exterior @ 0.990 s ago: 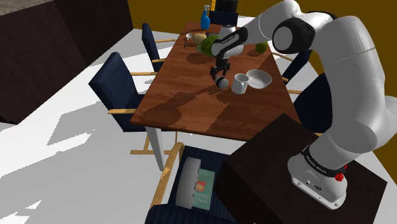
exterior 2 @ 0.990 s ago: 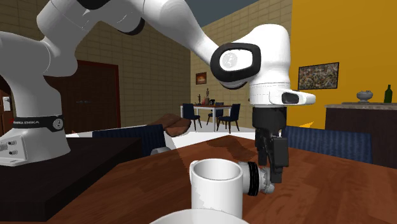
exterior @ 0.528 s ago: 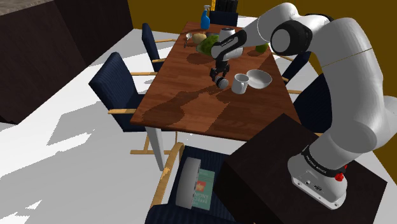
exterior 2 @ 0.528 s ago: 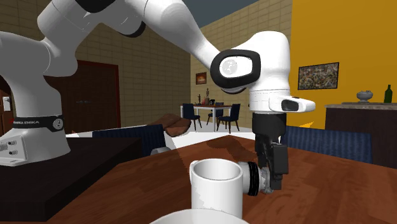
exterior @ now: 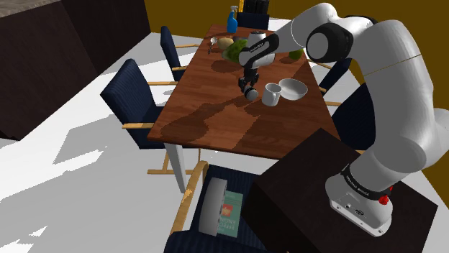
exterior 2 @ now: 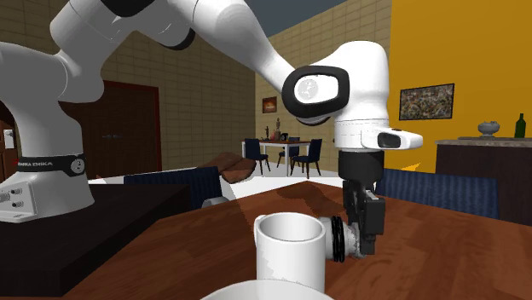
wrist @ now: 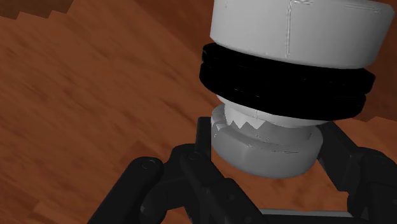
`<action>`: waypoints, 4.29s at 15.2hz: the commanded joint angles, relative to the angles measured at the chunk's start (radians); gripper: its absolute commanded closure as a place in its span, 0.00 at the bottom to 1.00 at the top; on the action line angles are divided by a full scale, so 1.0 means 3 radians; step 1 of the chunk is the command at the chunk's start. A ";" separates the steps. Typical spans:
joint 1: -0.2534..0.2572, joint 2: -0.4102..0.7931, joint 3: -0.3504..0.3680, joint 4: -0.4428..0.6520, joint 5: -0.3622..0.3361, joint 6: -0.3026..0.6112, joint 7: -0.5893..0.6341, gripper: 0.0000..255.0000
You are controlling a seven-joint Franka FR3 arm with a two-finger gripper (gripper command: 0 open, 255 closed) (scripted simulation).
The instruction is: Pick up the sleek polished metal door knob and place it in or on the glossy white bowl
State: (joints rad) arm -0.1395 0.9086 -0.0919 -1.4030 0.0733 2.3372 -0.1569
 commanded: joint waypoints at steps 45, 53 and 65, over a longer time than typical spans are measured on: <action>-0.0672 -0.1077 -0.0204 -0.0569 0.0049 -0.0517 -0.0906 1.00; -0.1056 -0.1026 -0.0275 -0.0529 0.0123 -0.0510 -0.1385 1.00; -0.1081 -0.0724 -0.0234 -0.0603 0.0177 -0.0136 -0.1416 1.00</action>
State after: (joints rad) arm -0.4620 0.6813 -0.1632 -1.5864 0.1249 2.2880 -0.5800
